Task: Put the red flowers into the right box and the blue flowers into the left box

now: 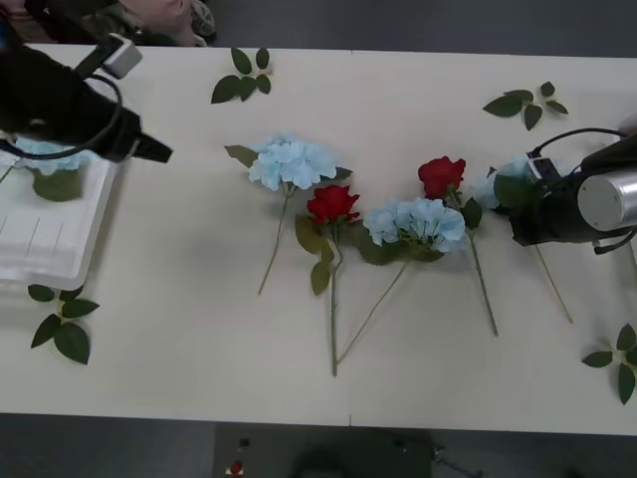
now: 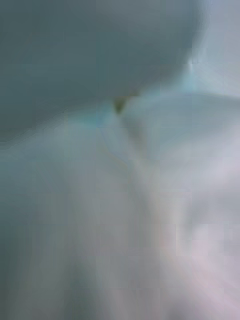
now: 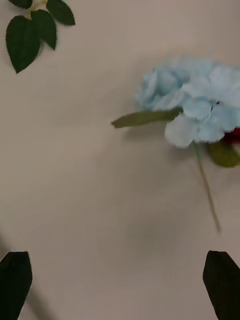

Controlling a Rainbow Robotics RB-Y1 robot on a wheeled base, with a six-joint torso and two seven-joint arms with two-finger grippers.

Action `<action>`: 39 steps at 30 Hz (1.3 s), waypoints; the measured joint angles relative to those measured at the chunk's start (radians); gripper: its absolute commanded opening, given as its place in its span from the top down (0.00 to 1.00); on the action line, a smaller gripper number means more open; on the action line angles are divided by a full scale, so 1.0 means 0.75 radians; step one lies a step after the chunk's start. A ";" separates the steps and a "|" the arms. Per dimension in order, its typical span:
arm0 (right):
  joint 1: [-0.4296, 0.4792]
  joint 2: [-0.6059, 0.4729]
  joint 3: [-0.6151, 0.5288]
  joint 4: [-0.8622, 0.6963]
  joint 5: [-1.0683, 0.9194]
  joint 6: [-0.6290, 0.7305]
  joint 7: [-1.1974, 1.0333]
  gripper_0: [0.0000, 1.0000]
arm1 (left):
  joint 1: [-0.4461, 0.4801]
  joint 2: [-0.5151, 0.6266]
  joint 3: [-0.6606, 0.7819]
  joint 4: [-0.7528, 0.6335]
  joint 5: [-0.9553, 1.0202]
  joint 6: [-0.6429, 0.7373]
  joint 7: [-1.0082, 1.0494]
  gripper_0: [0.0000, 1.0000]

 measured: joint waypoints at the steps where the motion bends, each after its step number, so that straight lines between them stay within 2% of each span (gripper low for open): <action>1: -0.004 -0.007 0.000 0.000 -0.025 0.000 0.000 1.00 | 0.000 -0.073 0.007 0.030 -0.052 -0.014 0.057 0.00; 7: -0.024 -0.137 -0.060 -0.070 -0.257 0.009 0.050 1.00 | 0.000 -0.486 -0.026 0.236 -0.343 -0.154 0.139 0.00; 12: -0.019 -0.274 -0.233 -0.230 -0.537 0.139 0.383 1.00 | 0.000 -0.725 -0.033 0.365 -0.513 -0.174 0.224 0.00; 16: 0.043 -0.285 -0.453 -0.354 -0.847 0.178 0.562 1.00 | -0.003 -0.796 -0.033 0.433 -0.637 -0.174 0.224 0.00; 18: 0.070 -0.285 -0.508 -0.418 -0.942 0.168 0.641 1.00 | -0.014 -0.814 -0.047 0.487 -0.660 -0.174 0.224 0.00; 21: 0.074 -0.285 -0.498 -0.464 -1.113 0.162 0.901 1.00 | -0.053 -0.834 -0.108 0.612 -0.662 -0.209 0.224 0.00; 24: 0.072 -0.280 -0.450 -0.474 -1.330 0.163 1.176 1.00 | -0.086 -0.843 -0.179 0.711 -0.665 -0.319 0.224 0.00; 29: 0.072 -0.176 -0.432 -0.473 -1.487 0.187 1.318 1.00 | -0.130 -0.843 -0.307 0.742 -0.679 -0.395 0.224 0.00; 31: 0.074 -0.116 -0.433 -0.473 -1.488 0.161 1.373 1.00 | -0.146 -0.843 -0.348 0.742 -0.678 -0.404 0.224 0.31; 33: 0.074 -0.055 -0.434 -0.472 -1.499 0.129 1.431 1.00 | -0.153 -0.843 -0.366 0.742 -0.678 -0.405 0.224 0.97; 34: 0.074 -0.030 -0.434 -0.472 -1.509 0.123 1.445 1.00 | -0.153 -0.844 -0.366 0.742 -0.678 -0.405 0.224 1.00; 39: 0.075 0.106 -0.485 -0.469 -1.517 0.123 1.447 1.00 | -0.153 -0.845 -0.366 0.742 -0.679 -0.405 0.224 1.00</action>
